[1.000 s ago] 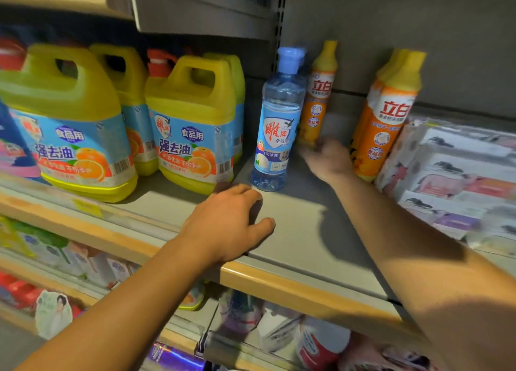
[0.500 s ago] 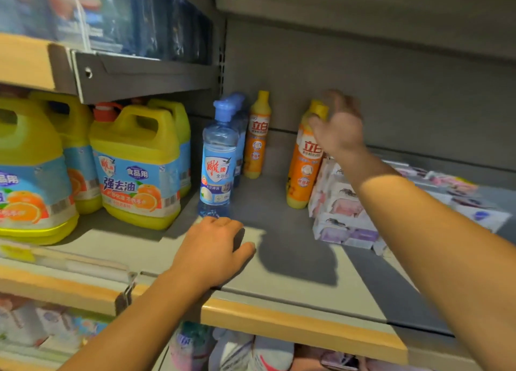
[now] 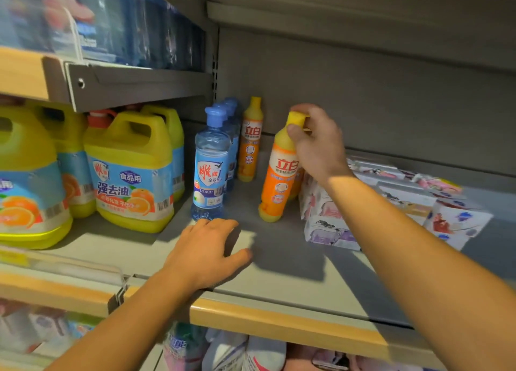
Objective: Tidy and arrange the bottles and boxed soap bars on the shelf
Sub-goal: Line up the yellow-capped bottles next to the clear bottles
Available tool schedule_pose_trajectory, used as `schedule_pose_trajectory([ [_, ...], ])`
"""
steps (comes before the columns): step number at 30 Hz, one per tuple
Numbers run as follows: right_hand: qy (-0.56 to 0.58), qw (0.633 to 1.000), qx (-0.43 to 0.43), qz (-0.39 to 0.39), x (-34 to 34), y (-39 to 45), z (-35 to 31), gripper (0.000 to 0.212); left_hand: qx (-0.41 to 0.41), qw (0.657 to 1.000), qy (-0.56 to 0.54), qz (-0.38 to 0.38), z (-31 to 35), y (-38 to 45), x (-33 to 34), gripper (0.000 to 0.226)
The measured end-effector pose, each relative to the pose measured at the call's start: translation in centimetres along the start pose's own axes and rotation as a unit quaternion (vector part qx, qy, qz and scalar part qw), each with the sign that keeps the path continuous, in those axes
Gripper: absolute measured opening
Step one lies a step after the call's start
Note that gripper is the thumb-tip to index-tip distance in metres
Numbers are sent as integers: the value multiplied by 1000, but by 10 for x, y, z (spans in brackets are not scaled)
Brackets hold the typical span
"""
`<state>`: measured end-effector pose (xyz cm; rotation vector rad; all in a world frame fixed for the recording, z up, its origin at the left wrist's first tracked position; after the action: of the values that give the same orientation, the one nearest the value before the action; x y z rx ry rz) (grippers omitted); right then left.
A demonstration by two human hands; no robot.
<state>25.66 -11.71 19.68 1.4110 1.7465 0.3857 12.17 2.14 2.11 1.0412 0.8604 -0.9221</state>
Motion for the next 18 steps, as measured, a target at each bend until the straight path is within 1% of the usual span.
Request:
schedule_pose_trajectory([
  [2,91,994,46,27,-7,-9,-5,21,19,992,-124,5,3,-4,-8,70],
  [4,145,984,97,33,-8,-17,-9,14,33,959,-280,27,8,-11,-18,64],
  [5,156,980,119,30,-7,-22,-10,12,36,942,-331,41,10,-16,-23,63],
  [6,164,976,137,24,-6,-26,-11,11,37,932,-358,49,13,-21,-25,63],
  [7,172,973,152,19,-4,-31,-12,11,37,929,-366,48,16,-26,-25,64],
  [9,191,967,167,20,-1,-38,-15,12,29,930,-365,42,19,-30,-23,64],
  [10,201,964,174,21,0,-41,-15,10,23,927,-373,39,18,-31,-22,61],
  [12,238,949,205,-1,9,-49,-12,1,8,913,-407,35,15,-32,-23,53],
  [13,278,932,229,-26,18,-55,-7,5,-6,902,-430,34,11,-33,-24,50],
  [14,332,906,255,-58,30,-64,-1,11,-23,887,-460,34,6,-33,-24,46],
  [16,428,844,301,-121,57,-86,12,19,-61,843,-534,21,-3,-34,-22,44],
  [17,458,815,324,-146,69,-98,16,21,-73,826,-559,6,-5,-34,-21,44],
  [18,483,787,348,-161,79,-110,22,25,-76,819,-569,-9,-6,-35,-20,46],
])
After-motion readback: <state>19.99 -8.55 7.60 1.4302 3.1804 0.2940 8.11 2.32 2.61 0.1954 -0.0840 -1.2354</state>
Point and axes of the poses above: each hand's wrist, its own y-axis towards the middle knuckle, its own x-axis out of the palm, z = x × y, the point moved 6 cm from there along y, towards the middle knuckle
